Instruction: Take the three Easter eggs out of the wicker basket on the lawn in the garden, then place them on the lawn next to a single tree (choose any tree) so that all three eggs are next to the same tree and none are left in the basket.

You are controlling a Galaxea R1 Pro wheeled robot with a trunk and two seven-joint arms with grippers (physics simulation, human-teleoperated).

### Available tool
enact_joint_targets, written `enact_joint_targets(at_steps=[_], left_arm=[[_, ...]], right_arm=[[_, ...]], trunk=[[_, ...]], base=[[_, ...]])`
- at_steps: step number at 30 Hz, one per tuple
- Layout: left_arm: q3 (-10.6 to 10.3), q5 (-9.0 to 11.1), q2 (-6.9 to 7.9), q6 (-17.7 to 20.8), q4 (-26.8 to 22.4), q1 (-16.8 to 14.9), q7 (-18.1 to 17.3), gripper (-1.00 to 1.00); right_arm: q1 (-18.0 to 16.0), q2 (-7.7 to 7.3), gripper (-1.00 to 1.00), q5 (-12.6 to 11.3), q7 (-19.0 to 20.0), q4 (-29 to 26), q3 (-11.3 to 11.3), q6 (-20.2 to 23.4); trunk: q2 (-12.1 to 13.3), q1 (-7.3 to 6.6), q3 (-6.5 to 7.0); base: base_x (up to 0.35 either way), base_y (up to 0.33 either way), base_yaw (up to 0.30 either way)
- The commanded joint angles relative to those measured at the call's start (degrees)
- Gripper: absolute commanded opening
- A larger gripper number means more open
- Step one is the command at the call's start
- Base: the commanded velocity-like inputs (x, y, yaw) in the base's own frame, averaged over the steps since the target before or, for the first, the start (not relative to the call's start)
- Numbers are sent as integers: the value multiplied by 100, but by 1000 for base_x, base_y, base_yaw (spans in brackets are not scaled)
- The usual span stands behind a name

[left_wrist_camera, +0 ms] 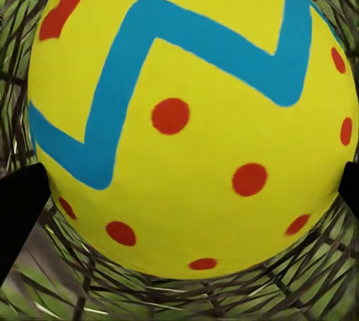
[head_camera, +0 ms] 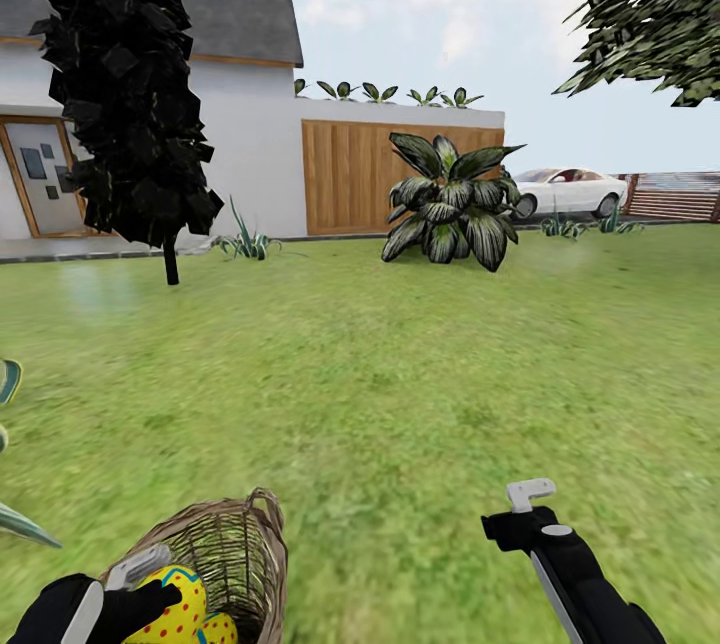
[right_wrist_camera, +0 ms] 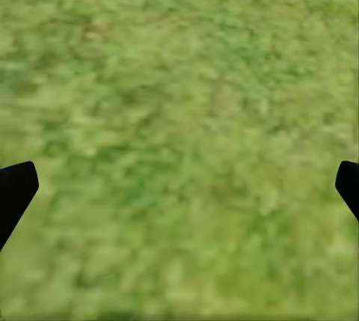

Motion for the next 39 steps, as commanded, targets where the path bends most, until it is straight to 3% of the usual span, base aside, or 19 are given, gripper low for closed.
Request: enact_joint_targets(at_steps=[1,18,27,39], left_arm=[[13,-15,-1,28,-6,-3,-25,-100],[21,-23,-12,26,-5,-5,-23,-100],[21,-23,-16,28,-7,-3,-23,-100],[21,-23,-18,28,-7,-3,-23,-100]], right_arm=[[-3,-4,100,30,-2,-7,13,33],[-6,-3,100,23,-2,2,8,33],[-4,5,100,23,-2,19,12,39],[-7,86,100,73,-10,28,49,33]], trunk=[[39,-24,12],[720,-397,317],[1081,-595,479],[1563,-858,694]], base=[[0,0,13],[0,0,38],[-263,-13,0],[-12,-3,94]])
